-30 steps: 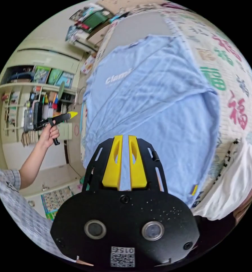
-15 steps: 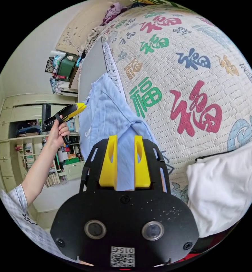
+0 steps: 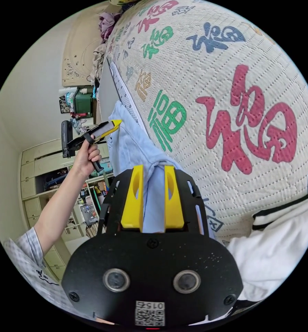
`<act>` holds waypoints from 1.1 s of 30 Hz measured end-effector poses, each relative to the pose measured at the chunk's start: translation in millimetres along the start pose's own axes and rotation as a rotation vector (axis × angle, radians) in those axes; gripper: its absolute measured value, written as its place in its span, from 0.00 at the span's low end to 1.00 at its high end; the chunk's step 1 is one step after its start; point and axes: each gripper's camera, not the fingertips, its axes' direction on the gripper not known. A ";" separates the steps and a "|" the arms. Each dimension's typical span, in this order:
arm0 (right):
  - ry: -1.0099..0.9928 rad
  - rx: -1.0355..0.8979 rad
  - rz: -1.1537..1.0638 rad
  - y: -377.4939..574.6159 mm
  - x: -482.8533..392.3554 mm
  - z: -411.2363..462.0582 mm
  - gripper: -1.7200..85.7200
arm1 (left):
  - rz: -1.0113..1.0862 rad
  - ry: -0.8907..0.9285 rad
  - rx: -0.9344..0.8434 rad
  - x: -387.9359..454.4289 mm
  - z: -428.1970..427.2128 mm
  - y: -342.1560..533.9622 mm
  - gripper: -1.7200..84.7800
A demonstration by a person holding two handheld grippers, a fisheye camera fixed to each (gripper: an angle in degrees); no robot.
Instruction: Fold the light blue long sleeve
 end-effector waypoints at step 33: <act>0.259 0.070 -0.103 -83.8 13.3 -141.1 0.02 | 0.041 -0.060 -0.027 82.4 -6.0 -21.8 0.05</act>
